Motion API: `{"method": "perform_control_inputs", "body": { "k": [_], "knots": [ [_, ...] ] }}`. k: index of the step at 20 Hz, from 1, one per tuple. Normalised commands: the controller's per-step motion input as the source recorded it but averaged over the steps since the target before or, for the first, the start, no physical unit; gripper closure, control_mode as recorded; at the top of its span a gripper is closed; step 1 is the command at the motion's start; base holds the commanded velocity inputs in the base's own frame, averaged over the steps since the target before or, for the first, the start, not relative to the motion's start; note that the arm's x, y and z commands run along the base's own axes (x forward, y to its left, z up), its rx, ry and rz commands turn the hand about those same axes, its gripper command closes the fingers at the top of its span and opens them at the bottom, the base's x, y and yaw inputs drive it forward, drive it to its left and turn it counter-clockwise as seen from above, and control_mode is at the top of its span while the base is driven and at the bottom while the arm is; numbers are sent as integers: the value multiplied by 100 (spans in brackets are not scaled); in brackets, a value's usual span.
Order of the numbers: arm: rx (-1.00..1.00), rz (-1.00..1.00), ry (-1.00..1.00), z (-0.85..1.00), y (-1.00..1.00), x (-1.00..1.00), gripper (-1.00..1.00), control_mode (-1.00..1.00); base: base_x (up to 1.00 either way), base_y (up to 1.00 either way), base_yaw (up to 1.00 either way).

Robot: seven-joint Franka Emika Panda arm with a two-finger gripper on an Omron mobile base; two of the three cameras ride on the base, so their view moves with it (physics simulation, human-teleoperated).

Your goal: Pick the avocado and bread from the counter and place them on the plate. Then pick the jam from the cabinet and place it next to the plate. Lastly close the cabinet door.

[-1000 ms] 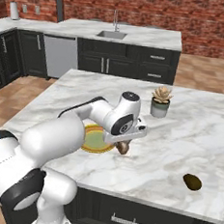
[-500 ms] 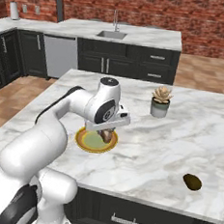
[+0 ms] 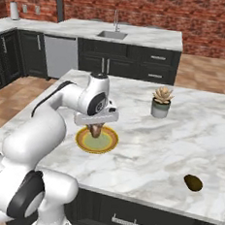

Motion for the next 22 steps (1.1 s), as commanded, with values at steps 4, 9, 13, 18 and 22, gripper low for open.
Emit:
{"method": "perform_control_inputs", "body": {
  "k": [4,9,13,18,22],
  "knots": [
    [0,0,3,0,45,68,100,-100,0,0,0],
    [0,0,9,-12,43,43,100,-100,0,0,0],
    [0,0,11,-25,33,35,100,-100,0,0,0],
    [0,0,5,-31,12,25,100,-100,0,0,0],
    [0,0,1,-34,3,24,100,-100,0,0,0]
  ]
}}
